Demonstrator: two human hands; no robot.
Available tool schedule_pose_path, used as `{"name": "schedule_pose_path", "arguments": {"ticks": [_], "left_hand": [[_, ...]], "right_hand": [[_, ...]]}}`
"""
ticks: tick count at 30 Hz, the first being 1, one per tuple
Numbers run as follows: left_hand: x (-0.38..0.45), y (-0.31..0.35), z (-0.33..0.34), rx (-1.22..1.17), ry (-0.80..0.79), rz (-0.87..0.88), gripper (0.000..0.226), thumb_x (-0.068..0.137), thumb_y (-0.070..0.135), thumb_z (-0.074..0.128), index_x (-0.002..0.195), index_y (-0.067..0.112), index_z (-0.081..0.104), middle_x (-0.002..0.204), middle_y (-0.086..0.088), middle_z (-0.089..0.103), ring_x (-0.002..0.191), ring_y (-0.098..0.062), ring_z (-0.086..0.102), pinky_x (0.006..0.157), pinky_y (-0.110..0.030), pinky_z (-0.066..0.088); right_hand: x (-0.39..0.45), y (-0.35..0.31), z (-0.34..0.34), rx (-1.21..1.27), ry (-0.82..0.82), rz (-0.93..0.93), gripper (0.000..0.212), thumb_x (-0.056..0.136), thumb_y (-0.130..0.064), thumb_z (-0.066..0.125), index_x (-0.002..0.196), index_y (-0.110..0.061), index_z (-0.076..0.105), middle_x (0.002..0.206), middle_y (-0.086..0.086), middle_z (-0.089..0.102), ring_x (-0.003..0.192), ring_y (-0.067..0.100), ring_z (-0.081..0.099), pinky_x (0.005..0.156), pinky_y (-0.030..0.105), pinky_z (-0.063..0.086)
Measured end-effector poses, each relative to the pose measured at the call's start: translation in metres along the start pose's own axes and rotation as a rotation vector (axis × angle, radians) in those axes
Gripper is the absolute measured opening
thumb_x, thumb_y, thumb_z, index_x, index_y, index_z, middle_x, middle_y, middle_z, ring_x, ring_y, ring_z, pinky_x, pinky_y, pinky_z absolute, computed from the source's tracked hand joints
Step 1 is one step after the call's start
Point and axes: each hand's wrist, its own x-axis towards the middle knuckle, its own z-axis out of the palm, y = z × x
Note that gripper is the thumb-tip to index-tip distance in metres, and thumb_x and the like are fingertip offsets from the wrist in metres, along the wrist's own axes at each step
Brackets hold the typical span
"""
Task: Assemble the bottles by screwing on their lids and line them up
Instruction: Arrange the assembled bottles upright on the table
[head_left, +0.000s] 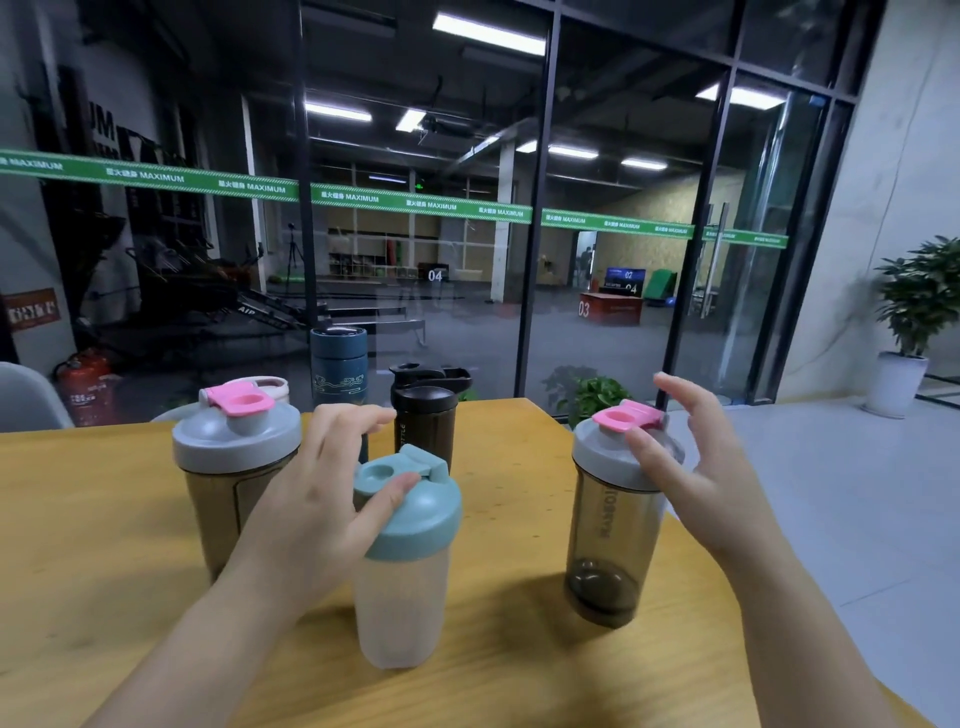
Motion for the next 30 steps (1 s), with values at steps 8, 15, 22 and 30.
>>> {"name": "schedule_pose_path", "arguments": {"ticks": [8, 15, 22, 30], "left_hand": [[0.002, -0.01, -0.009, -0.14, -0.074, -0.103, 0.038, 0.071, 0.063, 0.062, 0.1, 0.044, 0.048, 0.11, 0.029, 0.041, 0.092, -0.004, 0.05, 0.071, -0.01, 0.04], [0.006, -0.015, -0.023, -0.22, -0.171, -0.148, 0.036, 0.075, 0.063, 0.062, 0.103, 0.043, 0.053, 0.11, 0.03, 0.046, 0.095, 0.001, 0.053, 0.075, -0.003, 0.04], [0.012, -0.047, -0.053, 0.121, 0.153, -0.11, 0.024, 0.083, 0.036, 0.055, 0.1, 0.022, 0.063, 0.1, 0.013, 0.057, 0.096, -0.006, 0.046, 0.087, -0.004, 0.028], [0.006, -0.071, -0.054, 0.192, 0.076, -0.349, 0.066, 0.077, 0.058, 0.041, 0.136, 0.03, 0.048, 0.141, 0.004, 0.044, 0.134, -0.02, 0.029, 0.104, -0.029, 0.018]], "right_hand": [[0.037, -0.07, 0.038, -0.18, -0.153, -0.18, 0.038, 0.09, -0.036, 0.058, 0.126, -0.024, 0.053, 0.117, -0.019, 0.051, 0.108, -0.005, 0.046, 0.089, 0.016, 0.037], [0.086, -0.1, 0.109, -0.155, -0.418, -0.128, 0.048, 0.091, -0.038, 0.057, 0.134, -0.022, 0.044, 0.133, -0.003, 0.052, 0.119, 0.012, 0.05, 0.088, 0.022, 0.038], [0.12, -0.107, 0.181, -0.169, -0.633, -0.147, 0.063, 0.09, -0.027, 0.061, 0.144, -0.02, 0.031, 0.15, 0.006, 0.036, 0.131, 0.023, 0.042, 0.098, 0.031, 0.039], [0.15, -0.106, 0.22, -0.398, -0.728, -0.331, 0.086, 0.086, -0.025, 0.067, 0.152, -0.015, 0.013, 0.16, 0.005, 0.011, 0.147, 0.024, 0.011, 0.116, 0.038, 0.016]]}}
